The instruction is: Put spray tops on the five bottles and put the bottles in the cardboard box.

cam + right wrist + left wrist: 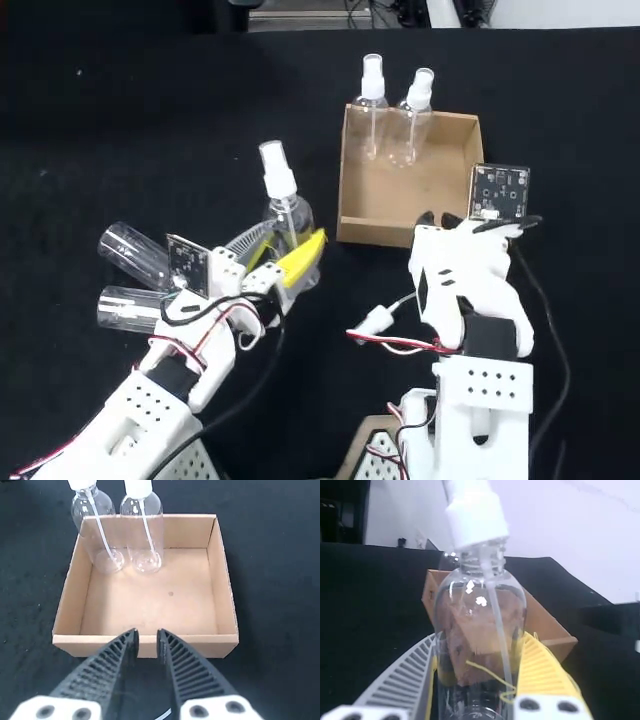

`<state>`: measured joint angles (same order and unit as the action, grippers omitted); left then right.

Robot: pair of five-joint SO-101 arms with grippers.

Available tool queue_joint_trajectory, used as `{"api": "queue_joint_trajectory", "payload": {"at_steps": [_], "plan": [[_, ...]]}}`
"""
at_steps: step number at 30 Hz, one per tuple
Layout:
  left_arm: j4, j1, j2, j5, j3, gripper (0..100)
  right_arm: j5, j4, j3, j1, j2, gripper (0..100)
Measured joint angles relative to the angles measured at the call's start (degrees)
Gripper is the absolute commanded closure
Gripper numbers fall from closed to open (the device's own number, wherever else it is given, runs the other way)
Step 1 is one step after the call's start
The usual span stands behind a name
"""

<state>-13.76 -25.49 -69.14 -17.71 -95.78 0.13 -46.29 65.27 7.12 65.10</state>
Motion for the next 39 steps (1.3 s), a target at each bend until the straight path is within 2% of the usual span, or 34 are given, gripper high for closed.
{"api": "queue_joint_trajectory", "payload": {"at_steps": [5,7,12,16,18,21,25,29,32,39], "plan": [[-3.16,3.25,0.0,0.44,0.0,97,0.0,0.0,0.26,0.0,0.0,95.6],[-4.92,7.03,0.0,2.73,0.0,97,0.0,0.09,1.32,0.0,0.0,95.6],[-5.71,21.36,0.09,12.31,3.69,97,0.0,0.09,1.67,0.0,0.0,95.6],[-5.45,34.55,0.44,13.8,10.46,97,0.0,0.09,1.67,0.0,0.0,95.6],[-3.16,40.53,2.46,13.71,15.47,97,0.0,0.09,1.67,0.0,0.0,95.6],[5.71,45.63,8.7,11.96,26.11,97,0.0,0.09,1.67,0.0,0.0,95.6],[17.76,45.27,22.59,10.9,41.14,97,0.0,0.09,1.67,0.0,0.0,95.6],[18.02,40.79,34.2,12.22,46.42,97,0.0,0.09,1.67,0.0,0.0,95.6],[10.81,37.01,37.8,14.07,44.84,97,0.0,0.09,1.67,0.0,0.0,95.6],[-15.3,26.64,45.63,14.59,33.41,97,0.0,0.09,1.67,0.0,0.0,95.6]]}}
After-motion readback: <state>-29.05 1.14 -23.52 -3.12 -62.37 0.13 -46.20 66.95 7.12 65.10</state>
